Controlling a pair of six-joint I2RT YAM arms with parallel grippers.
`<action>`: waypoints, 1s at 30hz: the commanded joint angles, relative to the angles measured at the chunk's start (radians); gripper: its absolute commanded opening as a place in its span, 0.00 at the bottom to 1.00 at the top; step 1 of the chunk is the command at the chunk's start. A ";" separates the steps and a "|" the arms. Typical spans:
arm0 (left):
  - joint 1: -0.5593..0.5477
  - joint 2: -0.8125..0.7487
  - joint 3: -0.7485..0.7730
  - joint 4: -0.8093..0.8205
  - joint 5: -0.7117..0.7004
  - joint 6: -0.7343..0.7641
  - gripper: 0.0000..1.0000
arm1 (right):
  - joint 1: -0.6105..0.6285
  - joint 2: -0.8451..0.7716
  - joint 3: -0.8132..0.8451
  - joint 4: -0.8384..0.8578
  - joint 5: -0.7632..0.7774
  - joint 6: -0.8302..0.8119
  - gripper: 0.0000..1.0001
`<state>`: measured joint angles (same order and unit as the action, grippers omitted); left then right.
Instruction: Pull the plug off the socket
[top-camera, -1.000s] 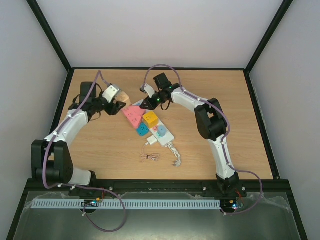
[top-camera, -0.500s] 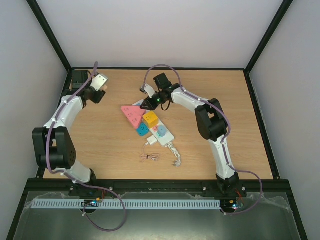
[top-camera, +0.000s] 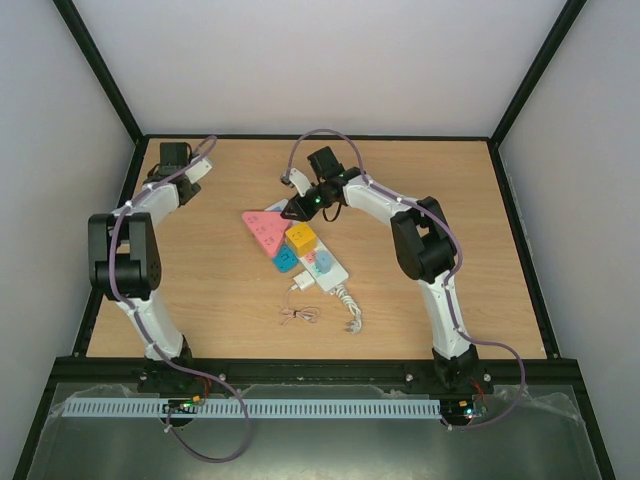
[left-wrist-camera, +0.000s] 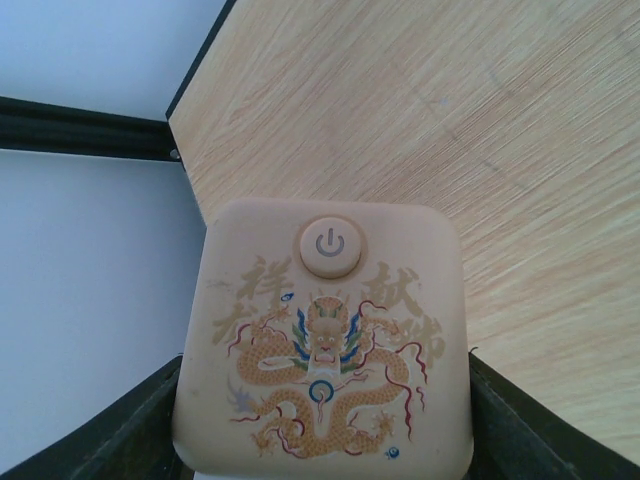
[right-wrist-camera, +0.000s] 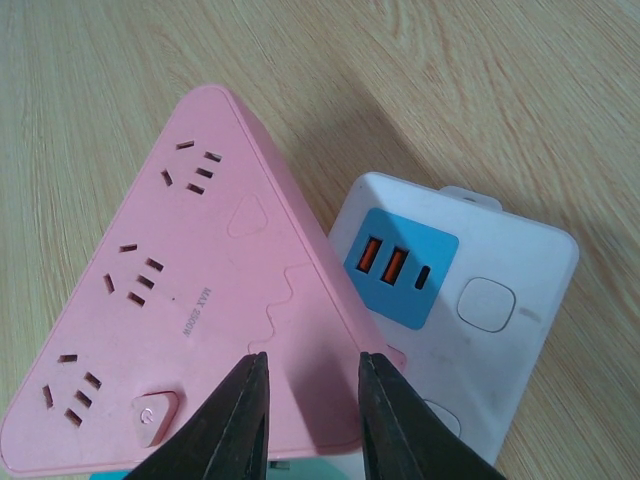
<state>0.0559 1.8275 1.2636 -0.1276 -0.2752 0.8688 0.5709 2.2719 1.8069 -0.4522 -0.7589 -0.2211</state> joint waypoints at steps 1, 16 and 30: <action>0.002 0.058 0.051 0.142 -0.120 0.089 0.56 | -0.004 0.056 -0.063 -0.152 0.124 0.007 0.26; -0.009 0.220 0.119 0.209 -0.193 0.094 0.60 | -0.003 0.058 -0.065 -0.149 0.120 0.012 0.26; -0.036 0.295 0.145 0.186 -0.183 0.040 0.71 | -0.004 0.054 -0.066 -0.151 0.127 0.011 0.27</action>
<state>0.0261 2.1078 1.3800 0.0513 -0.4526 0.9329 0.5709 2.2700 1.8023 -0.4477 -0.7597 -0.2203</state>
